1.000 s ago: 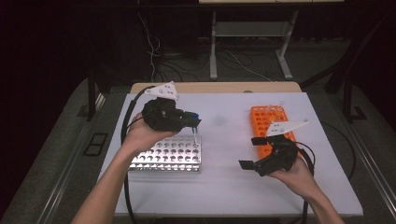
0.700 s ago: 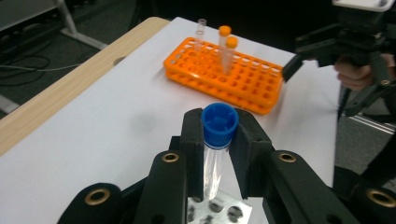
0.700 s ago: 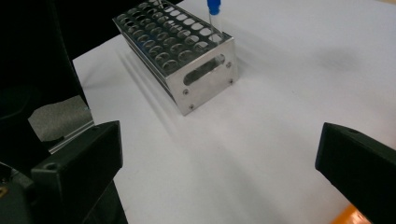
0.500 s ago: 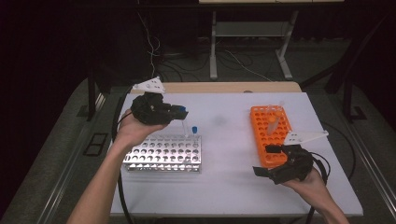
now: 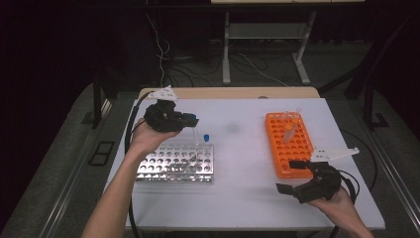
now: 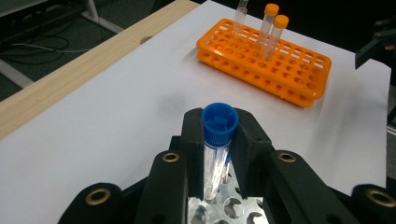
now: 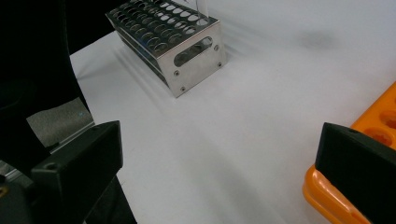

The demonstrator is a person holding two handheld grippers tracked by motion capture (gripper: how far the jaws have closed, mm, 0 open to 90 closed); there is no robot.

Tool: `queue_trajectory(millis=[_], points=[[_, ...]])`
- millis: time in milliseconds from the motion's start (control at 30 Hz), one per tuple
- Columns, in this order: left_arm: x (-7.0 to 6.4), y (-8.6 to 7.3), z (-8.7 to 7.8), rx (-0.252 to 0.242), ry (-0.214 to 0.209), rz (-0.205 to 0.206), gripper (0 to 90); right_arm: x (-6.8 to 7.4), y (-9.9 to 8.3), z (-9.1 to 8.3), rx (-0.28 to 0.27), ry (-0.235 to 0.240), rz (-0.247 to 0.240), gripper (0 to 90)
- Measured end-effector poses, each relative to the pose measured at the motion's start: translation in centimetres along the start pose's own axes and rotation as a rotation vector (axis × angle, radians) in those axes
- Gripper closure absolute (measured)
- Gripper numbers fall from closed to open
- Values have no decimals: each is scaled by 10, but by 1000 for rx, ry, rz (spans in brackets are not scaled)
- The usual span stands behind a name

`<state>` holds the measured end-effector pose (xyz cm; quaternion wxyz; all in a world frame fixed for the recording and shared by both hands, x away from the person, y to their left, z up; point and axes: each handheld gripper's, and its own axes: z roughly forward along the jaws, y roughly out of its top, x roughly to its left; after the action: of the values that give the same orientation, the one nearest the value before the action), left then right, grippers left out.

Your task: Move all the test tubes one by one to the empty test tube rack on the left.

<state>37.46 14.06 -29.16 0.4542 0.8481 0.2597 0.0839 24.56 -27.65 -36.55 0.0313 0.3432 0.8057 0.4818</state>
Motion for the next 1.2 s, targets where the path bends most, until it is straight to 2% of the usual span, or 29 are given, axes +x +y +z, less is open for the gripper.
queue_trajectory(millis=[233, 367, 833, 900, 933, 1133, 1200], points=[[2, -8, 11, 8, -14, -23, 751, -2, -8, -1, -5, -6, 11, 4], [2, -13, 17, 18, -16, -23, 751, -4, -11, -2, -11, -9, 18, 4], [3, -43, 37, 56, -34, -42, 748, -4, -11, -3, -16, -11, 16, 4], [4, -46, 38, 52, -42, -57, 742, -4, -11, -3, -17, -12, 15, 4], [4, -47, 38, 51, -47, -61, 734, -4, -11, -3, -15, -13, 14, 4], [2, -47, 33, 46, -55, -89, 531, -5, -9, -3, -9, -16, 12, 4], [1, -46, 29, 37, -57, -97, 502, -5, -8, -3, -5, -17, 10, 4]])
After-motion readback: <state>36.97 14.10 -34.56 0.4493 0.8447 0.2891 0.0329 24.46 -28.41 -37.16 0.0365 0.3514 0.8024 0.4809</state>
